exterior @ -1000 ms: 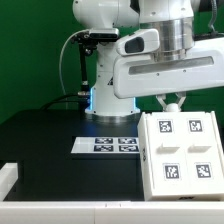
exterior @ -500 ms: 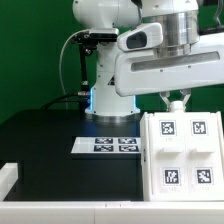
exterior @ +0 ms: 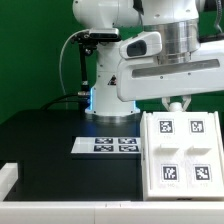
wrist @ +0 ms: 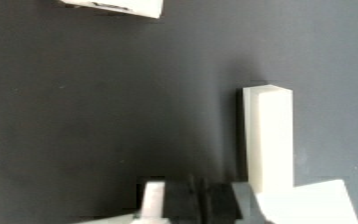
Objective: Assemble cabinet
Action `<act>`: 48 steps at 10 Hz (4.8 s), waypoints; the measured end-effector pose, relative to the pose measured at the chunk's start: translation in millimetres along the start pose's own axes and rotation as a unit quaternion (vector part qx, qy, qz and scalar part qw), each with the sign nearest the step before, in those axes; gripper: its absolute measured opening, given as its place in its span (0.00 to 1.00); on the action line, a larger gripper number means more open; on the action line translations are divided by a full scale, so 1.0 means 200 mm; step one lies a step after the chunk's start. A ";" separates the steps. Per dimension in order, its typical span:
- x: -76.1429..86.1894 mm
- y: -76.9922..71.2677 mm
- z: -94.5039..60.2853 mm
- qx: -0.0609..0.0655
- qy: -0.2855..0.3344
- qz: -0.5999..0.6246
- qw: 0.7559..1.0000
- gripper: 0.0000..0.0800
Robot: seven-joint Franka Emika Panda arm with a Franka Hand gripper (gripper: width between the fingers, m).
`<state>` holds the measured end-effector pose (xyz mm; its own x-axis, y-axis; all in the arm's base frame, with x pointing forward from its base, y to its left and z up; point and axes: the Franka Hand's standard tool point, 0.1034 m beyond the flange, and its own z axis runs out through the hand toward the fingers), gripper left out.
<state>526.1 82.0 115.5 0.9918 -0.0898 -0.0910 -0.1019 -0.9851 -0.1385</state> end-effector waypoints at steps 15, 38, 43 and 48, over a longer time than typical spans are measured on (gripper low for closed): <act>-0.05 -0.03 0.01 -0.009 -0.023 0.041 0.999 0.16; -0.51 0.13 0.58 -0.052 -0.011 0.083 0.995 0.69; -0.36 0.08 0.31 -0.038 -0.022 0.071 0.996 0.69; -0.30 0.08 0.19 -0.031 -0.036 0.070 0.996 0.70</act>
Offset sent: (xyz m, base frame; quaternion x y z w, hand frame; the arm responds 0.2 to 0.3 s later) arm 0.0318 -0.0077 0.0162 -0.0042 -0.0223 -0.0482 0.9986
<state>462.1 76.5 80.3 0.9599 -0.2177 -0.1766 -0.2311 -0.9712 -0.0587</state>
